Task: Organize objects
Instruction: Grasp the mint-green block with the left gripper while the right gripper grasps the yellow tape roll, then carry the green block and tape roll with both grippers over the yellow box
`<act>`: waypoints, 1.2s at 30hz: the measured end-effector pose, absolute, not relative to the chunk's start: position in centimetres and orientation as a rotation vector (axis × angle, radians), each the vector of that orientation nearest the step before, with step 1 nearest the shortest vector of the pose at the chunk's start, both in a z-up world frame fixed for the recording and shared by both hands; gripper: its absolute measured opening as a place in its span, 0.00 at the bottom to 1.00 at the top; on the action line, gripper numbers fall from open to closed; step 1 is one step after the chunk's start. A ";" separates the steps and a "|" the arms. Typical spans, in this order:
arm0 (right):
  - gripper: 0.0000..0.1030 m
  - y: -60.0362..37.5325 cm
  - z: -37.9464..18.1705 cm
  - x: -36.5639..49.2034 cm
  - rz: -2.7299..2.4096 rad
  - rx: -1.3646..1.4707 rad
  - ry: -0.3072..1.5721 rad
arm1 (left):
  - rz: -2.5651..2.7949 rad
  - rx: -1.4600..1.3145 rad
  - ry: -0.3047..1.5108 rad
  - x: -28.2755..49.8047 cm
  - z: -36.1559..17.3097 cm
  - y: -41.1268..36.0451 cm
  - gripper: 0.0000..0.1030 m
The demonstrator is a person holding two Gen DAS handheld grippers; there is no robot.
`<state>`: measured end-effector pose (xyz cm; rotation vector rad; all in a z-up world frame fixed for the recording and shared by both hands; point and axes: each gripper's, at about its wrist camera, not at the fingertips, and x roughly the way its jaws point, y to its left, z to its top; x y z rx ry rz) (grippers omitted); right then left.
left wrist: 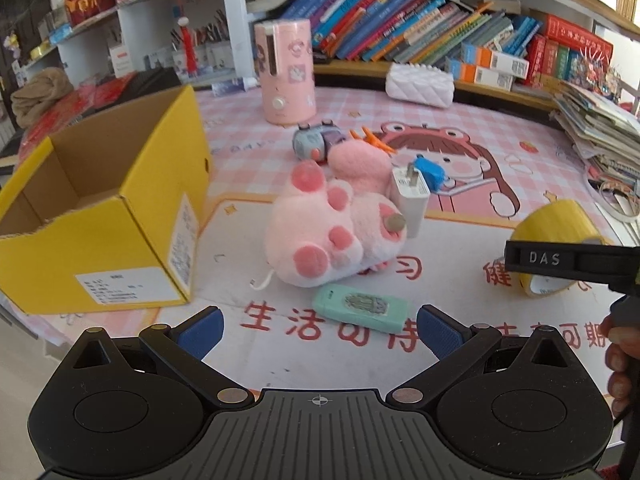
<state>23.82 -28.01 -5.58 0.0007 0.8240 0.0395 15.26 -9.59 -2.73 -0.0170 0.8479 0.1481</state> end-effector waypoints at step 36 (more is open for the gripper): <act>0.91 -27.0 -2.1 19.6 0.168 0.018 0.724 | 0.060 -0.060 0.813 15.1 -3.1 -7.8 0.68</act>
